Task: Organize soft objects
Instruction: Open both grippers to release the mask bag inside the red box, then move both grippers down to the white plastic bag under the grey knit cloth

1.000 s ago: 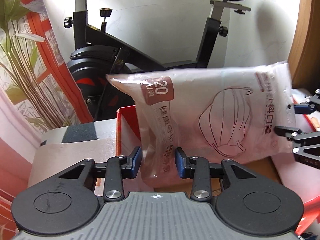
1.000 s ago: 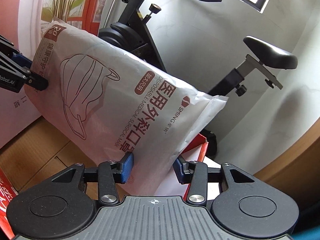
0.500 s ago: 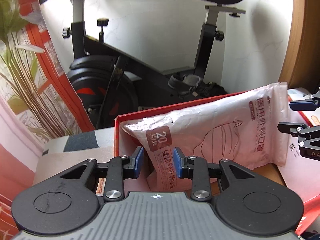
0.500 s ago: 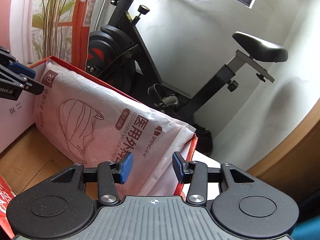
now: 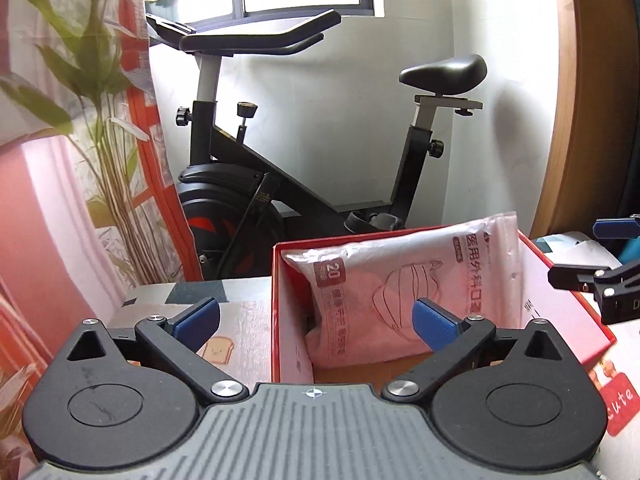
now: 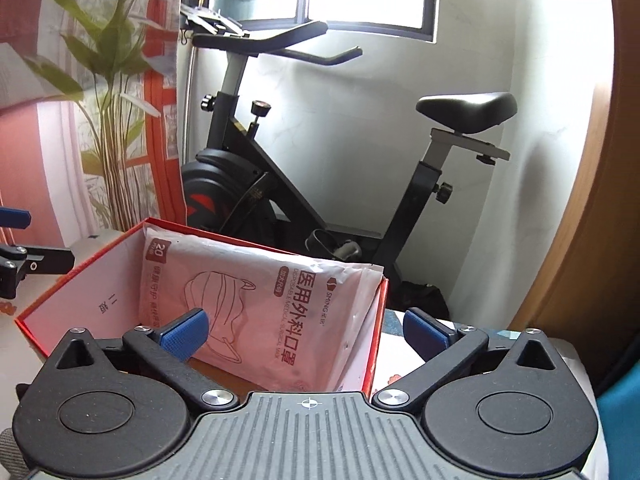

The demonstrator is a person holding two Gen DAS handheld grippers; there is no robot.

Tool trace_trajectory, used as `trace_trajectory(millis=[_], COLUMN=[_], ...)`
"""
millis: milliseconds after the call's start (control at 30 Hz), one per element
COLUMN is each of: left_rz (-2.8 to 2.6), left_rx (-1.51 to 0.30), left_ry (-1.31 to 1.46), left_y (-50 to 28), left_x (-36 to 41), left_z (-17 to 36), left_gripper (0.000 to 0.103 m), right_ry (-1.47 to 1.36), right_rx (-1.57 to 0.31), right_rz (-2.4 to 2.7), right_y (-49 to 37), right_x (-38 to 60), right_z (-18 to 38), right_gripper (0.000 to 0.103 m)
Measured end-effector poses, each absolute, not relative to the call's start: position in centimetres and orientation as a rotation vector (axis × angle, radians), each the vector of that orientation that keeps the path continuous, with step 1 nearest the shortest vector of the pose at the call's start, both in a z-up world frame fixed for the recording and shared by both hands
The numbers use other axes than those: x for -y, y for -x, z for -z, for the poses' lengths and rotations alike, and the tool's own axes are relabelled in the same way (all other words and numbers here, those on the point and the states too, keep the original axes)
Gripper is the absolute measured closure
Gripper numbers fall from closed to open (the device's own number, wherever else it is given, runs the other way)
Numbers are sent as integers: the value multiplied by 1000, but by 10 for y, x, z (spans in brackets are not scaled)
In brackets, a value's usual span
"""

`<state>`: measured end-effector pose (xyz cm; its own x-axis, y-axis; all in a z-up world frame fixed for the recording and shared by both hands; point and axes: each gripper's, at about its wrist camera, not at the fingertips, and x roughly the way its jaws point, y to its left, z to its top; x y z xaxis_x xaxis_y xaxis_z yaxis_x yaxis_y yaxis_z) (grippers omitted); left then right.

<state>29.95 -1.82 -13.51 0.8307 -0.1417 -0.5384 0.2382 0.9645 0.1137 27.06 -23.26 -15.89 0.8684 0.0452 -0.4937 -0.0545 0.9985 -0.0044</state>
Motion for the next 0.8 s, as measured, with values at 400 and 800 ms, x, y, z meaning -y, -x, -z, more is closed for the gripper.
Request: trace_trajectory(millis=[400, 800], left_rz=[175, 197], left_rx=[-547, -657], left_ry=[-119, -63], left_y=[-202, -143], left_x=[-9, -21], left_z=[152, 199], left_gripper=[0, 0], right_ry=[-81, -142], right_rx=[-467, -510], right_rz=[-41, -40], right_y=[-175, -102], right_x=[216, 190], right_z=[181, 231], right_gripper=[0, 0])
